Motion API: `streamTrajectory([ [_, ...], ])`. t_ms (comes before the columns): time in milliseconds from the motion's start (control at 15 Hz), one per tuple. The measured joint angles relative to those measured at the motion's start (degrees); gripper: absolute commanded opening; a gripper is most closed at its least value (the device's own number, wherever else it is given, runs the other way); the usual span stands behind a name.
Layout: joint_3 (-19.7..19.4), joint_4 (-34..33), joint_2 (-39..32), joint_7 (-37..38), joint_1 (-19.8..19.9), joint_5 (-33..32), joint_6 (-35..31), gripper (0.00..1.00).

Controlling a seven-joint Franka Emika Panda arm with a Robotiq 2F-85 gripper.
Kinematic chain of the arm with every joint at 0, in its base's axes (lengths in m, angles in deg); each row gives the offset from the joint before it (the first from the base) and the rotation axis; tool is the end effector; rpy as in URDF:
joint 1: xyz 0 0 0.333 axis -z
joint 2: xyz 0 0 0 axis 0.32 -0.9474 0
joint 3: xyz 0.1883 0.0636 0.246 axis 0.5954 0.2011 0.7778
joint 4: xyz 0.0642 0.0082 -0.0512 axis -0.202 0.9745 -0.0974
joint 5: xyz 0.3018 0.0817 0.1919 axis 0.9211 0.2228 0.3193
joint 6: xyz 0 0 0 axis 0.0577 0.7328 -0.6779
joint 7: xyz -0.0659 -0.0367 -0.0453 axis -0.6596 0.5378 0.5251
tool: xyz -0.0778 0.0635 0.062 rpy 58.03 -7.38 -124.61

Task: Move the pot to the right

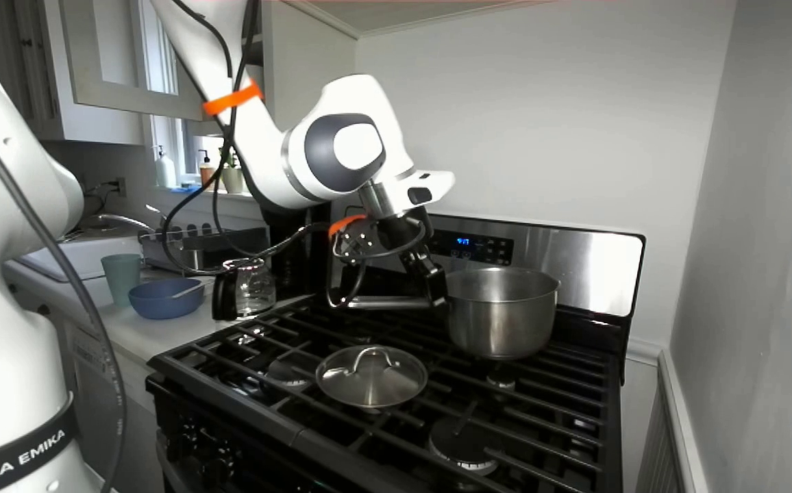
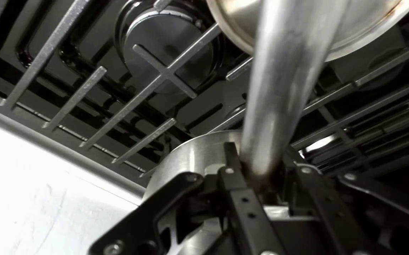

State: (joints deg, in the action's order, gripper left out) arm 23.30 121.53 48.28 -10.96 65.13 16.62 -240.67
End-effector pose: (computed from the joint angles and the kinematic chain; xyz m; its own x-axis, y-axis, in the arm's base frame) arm 0.3754 -0.2068 0.3364 0.6414 -0.6318 0.4353 -0.7068 -0.7072 0.0151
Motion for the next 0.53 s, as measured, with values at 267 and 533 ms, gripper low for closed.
streamTrajectory([
  [267,3.3,0.0,1.8,11.6,6.1,-6.6,1.3,0.07],
  [533,4.3,0.1,1.5,15.4,7.0,-6.4,5.9,0.07],
])
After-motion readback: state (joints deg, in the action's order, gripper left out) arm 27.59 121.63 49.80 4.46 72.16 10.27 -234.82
